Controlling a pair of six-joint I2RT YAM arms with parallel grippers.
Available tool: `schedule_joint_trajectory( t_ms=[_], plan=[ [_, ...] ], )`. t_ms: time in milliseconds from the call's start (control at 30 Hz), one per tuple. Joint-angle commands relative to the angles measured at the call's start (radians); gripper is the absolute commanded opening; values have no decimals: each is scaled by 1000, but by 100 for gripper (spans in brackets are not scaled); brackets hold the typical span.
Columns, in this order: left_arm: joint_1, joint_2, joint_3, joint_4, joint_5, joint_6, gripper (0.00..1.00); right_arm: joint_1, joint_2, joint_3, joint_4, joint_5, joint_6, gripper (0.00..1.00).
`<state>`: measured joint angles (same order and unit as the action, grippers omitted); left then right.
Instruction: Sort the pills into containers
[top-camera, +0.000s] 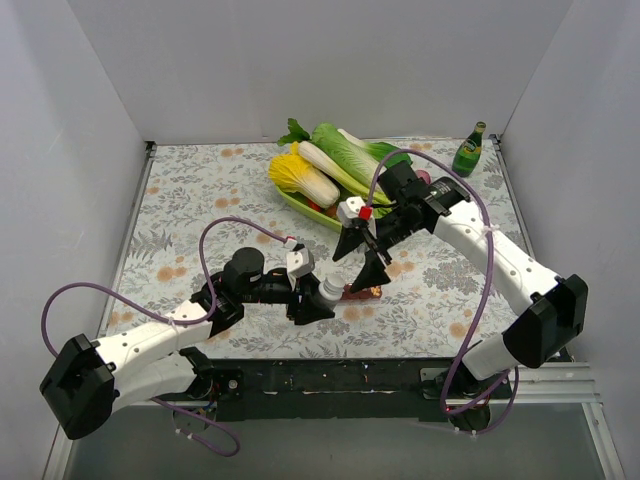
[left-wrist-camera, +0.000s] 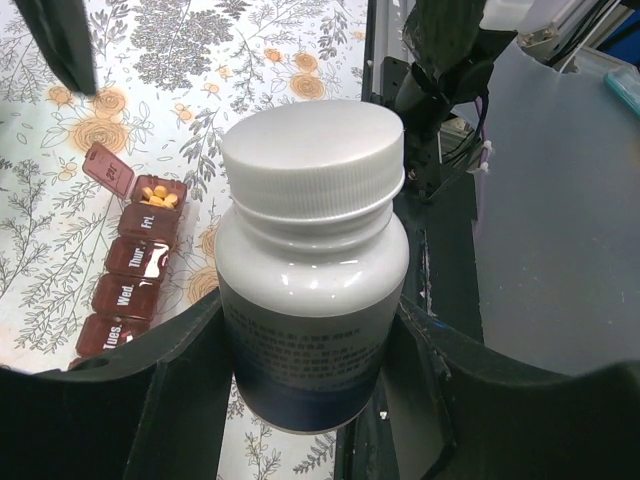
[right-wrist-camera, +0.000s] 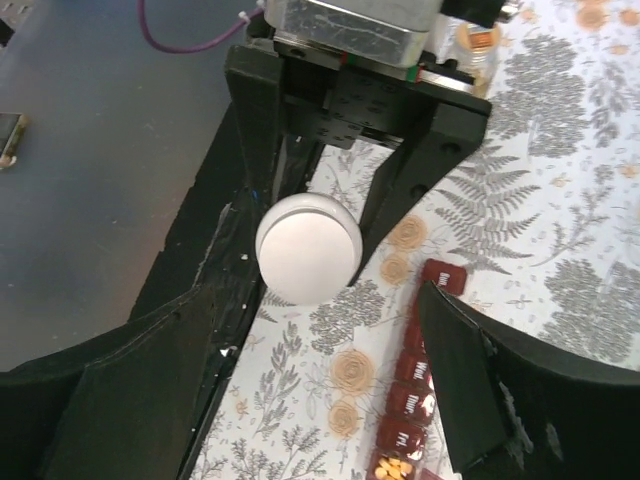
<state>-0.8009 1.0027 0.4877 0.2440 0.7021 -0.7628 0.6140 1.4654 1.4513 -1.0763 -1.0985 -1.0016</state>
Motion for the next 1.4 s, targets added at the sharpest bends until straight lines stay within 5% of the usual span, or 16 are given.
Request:
schedule_joint_trajectory(
  t_ms=[0,633,1067,1367],
  plan=[
    [-1,-10,52,-17,40,37,0,49,13,12,-38,21,-9,86],
    [-1,22,80,-58,4,42,0,138,29,24,21,130,104,49],
    [-1,45,144,-141,-92,-24,0,162,4,-22,144,299,256,43],
    [-1,71,203,-268,-66,80,0,170,55,9,73,249,242,46]
  ],
)
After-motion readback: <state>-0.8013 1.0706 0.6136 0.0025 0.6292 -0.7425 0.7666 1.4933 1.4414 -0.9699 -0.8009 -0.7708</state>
